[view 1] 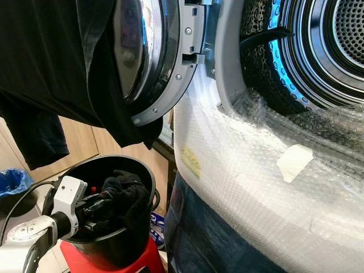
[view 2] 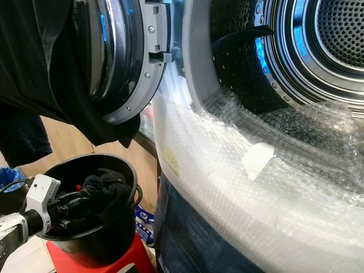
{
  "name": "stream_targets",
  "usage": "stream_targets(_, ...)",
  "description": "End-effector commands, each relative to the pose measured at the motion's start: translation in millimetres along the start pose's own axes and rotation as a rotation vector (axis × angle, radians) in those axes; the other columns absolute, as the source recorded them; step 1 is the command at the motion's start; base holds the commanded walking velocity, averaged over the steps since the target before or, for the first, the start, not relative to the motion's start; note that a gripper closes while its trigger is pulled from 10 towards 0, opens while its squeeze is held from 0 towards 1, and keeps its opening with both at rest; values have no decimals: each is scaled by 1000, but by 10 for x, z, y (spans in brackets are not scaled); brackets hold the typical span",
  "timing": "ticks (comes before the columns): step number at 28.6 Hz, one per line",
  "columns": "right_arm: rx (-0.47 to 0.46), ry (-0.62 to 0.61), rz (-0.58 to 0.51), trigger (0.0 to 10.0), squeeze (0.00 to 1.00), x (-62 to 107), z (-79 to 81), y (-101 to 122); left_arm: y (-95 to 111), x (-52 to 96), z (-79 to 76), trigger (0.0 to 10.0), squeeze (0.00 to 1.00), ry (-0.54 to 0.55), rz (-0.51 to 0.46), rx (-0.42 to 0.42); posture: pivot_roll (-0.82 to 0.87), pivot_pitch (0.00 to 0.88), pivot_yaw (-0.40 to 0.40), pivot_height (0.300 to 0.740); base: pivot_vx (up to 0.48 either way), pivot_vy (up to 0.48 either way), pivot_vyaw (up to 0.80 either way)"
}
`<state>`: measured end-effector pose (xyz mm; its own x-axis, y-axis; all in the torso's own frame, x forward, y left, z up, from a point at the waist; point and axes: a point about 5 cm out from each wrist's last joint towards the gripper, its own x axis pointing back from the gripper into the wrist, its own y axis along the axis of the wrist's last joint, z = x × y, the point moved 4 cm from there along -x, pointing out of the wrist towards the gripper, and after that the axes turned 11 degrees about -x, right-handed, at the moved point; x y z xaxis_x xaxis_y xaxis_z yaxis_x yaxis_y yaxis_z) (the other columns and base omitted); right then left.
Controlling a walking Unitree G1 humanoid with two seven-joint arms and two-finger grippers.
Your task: Clothes washing
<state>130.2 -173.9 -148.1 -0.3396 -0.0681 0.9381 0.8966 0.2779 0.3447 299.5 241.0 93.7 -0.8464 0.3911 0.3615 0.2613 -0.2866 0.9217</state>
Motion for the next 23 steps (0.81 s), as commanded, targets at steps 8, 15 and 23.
stream_targets(8, -17, -11, -3, 10000, 0, 2, -19, -2, 337, 58, -163, 0, 0, -122, -138, -19, 313, 0, -46, 740, 0, 0, 0)
stream_targets(15, -12, -13, 0, 10000, 0, 1, -7, -16, 394, 104, -462, 0, 0, -288, -132, -69, 304, 0, -42, 740, 0, 0, 0)
stream_targets(23, 19, -9, 6, 10000, 0, 1, 12, -34, 597, 167, -603, 0, 0, -388, -161, -125, 306, 0, -39, 740, 0, 0, 0)
